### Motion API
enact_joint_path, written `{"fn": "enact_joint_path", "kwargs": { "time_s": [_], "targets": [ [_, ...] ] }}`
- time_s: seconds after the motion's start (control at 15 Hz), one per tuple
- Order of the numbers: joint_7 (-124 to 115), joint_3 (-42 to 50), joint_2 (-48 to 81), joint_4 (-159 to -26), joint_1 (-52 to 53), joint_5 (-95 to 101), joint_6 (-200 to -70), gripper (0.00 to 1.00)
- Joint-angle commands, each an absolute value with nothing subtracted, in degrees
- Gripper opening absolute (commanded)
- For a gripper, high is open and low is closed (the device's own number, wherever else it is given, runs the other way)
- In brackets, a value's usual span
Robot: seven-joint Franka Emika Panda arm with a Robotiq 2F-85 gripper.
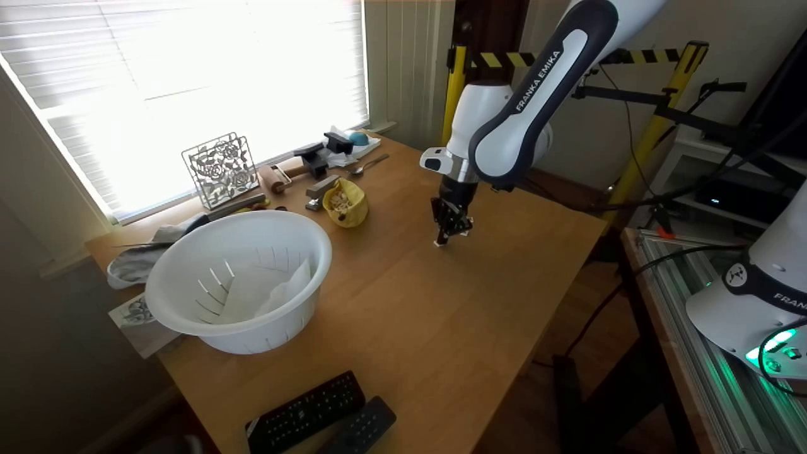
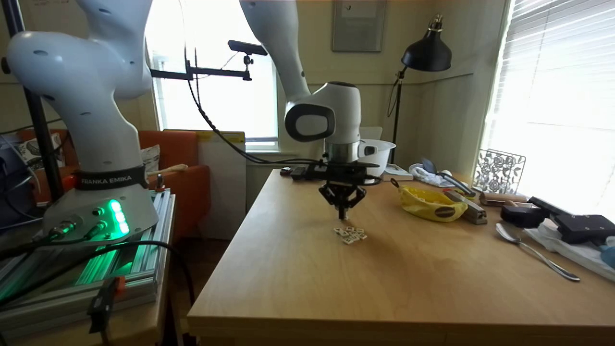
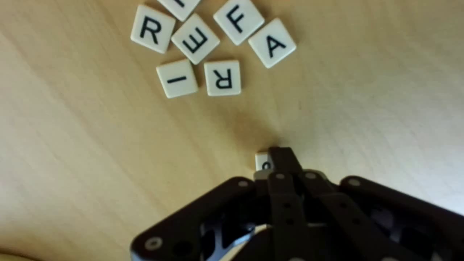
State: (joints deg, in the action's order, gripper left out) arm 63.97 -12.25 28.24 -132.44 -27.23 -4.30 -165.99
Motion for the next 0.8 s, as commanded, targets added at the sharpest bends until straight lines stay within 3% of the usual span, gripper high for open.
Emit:
{"fn": "enact_joint_path", "kwargs": {
  "time_s": [0.0,0.73],
  "targets": [
    [65.7,-9.3,32.8,-130.0,-24.6,-0.7,-165.5,0.00],
    [67.1,-6.5,33.1,-129.0,-21.6,1.7,-165.5,0.00]
  ]
}}
